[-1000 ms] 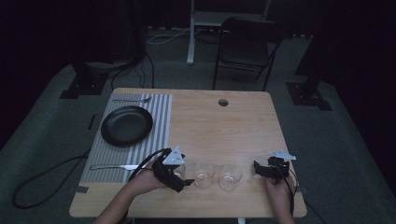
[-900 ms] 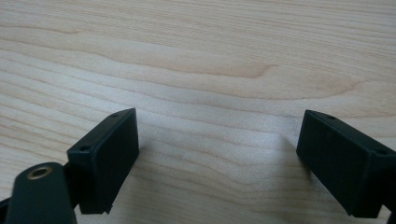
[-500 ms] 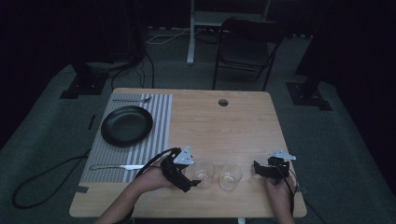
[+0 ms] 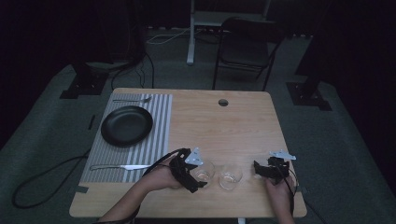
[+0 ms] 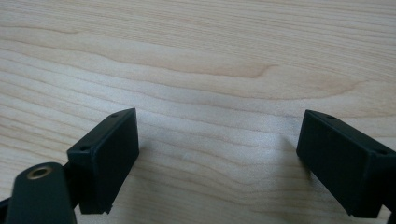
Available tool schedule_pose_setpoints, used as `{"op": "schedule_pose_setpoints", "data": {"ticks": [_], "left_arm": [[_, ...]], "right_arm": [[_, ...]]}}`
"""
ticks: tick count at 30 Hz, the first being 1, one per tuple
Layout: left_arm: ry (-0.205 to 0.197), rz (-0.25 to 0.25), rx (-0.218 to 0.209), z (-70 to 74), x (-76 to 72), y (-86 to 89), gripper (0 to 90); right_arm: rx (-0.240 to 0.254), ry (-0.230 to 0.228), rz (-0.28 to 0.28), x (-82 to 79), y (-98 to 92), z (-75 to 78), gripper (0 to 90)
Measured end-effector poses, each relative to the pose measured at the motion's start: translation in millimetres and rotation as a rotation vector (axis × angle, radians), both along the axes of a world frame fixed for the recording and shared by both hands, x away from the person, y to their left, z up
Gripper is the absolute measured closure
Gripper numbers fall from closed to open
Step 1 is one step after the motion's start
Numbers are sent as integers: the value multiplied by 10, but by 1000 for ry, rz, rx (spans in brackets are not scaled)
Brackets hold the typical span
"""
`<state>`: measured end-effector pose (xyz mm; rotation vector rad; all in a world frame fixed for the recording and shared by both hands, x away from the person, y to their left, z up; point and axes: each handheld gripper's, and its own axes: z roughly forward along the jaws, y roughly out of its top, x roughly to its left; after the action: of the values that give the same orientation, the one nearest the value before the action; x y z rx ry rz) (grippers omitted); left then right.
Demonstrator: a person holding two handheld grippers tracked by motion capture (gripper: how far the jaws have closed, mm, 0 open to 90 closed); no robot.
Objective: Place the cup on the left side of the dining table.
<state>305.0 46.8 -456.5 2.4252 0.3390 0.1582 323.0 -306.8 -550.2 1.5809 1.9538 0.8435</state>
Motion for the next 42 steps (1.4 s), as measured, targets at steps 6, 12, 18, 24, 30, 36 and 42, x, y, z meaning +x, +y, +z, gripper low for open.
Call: {"op": "schedule_pose_setpoints", "data": {"ticks": [6, 12, 18, 24, 30, 36, 42], "left_arm": [[6, 3, 32, -5, 44, -79, 62], [2, -6, 83, -53, 49, -159, 62], [21, 2, 102, -68, 78, -208, 63], [37, 43, 124, -72, 131, -241, 148], [46, 39, 178, -117, 138, -317, 148], [44, 39, 194, -110, 143, -347, 182], [40, 31, 193, -107, 145, -346, 186]], "right_arm": [[0, 0, 0, 0, 0, 0, 126], [0, 0, 0, 0, 0, 0, 125], [0, 0, 0, 0, 0, 0, 125], [0, 0, 0, 0, 0, 0, 125], [0, 0, 0, 0, 0, 0, 125], [0, 0, 0, 0, 0, 0, 125], [0, 0, 0, 0, 0, 0, 125]]}}
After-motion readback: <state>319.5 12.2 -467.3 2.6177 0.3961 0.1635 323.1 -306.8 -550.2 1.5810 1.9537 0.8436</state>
